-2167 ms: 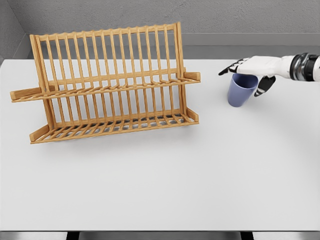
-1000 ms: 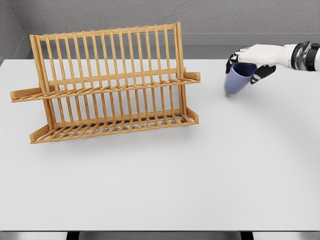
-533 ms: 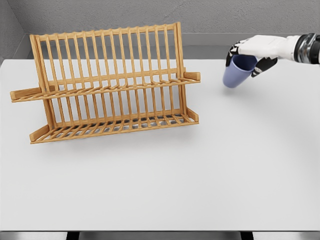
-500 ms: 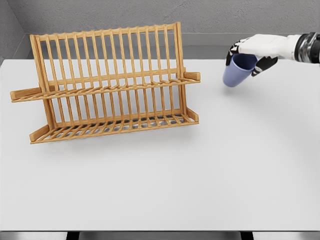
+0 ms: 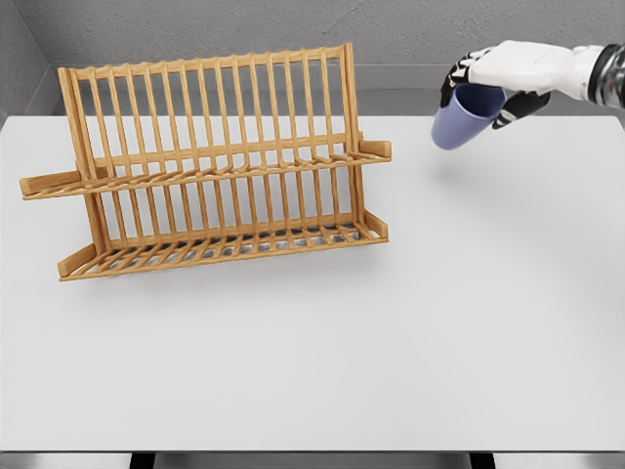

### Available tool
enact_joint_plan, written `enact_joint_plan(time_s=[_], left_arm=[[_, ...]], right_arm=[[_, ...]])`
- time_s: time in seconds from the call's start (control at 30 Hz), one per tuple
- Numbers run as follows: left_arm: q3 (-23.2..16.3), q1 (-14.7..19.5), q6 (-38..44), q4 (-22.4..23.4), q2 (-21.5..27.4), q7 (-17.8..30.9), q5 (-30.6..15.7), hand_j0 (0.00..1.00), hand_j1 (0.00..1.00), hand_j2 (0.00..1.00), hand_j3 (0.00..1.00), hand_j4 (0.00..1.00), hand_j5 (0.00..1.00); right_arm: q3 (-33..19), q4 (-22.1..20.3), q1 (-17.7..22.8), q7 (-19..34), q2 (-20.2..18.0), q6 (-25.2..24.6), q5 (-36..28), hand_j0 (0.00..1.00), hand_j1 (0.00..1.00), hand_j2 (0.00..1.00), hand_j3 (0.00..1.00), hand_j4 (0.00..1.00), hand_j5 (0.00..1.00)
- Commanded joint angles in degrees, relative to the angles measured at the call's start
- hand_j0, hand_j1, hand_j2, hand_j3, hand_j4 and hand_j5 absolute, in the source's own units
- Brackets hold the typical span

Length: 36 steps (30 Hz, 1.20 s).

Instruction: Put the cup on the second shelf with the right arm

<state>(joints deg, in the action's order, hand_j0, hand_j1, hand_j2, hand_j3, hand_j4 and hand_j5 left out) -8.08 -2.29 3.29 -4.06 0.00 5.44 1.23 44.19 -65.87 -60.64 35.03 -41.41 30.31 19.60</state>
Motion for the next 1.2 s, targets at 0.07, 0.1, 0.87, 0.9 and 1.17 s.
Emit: enact_joint_plan(time_s=[0.07,0.1,0.87,0.9,1.17], left_arm=[[0.0,0.0,0.0,0.0,0.0,0.0,0.0,1.00,1.00,1.00,1.00,1.00,1.00],[0.0,0.0,0.0,0.0,0.0,0.0,0.0,1.00,1.00,1.00,1.00,1.00,1.00],[0.0,0.0,0.1,0.0,0.0,0.0,0.0,1.00,1.00,1.00,1.00,1.00,1.00],[0.0,0.0,0.0,0.0,0.0,0.0,0.0,1.00,1.00,1.00,1.00,1.00,1.00],[0.0,0.0,0.1,0.0,0.0,0.0,0.0,1.00,1.00,1.00,1.00,1.00,1.00]], right_arm=[[-0.3,-2.2,0.1,0.0,-0.9,-0.2,-0.3,0.62,0.62,0.62,0.62,0.62,0.62],[-0.3,-2.9,0.1,0.0,-1.1,-0.2,-0.2,0.62,0.62,0.62,0.62,0.62,0.62],[-4.2,-14.3,1.1,0.0,-3.9,0.3,0.0,0.62,0.62,0.62,0.62,0.62,0.62],[-4.2,-15.2,1.1,0.0,-3.9,0.3,0.0,0.62,0.62,0.62,0.62,0.62,0.62],[-5.3,-21.6,1.1,0.0,-3.9,0.3,-0.1,0.62,0.62,0.62,0.62,0.62,0.62]])
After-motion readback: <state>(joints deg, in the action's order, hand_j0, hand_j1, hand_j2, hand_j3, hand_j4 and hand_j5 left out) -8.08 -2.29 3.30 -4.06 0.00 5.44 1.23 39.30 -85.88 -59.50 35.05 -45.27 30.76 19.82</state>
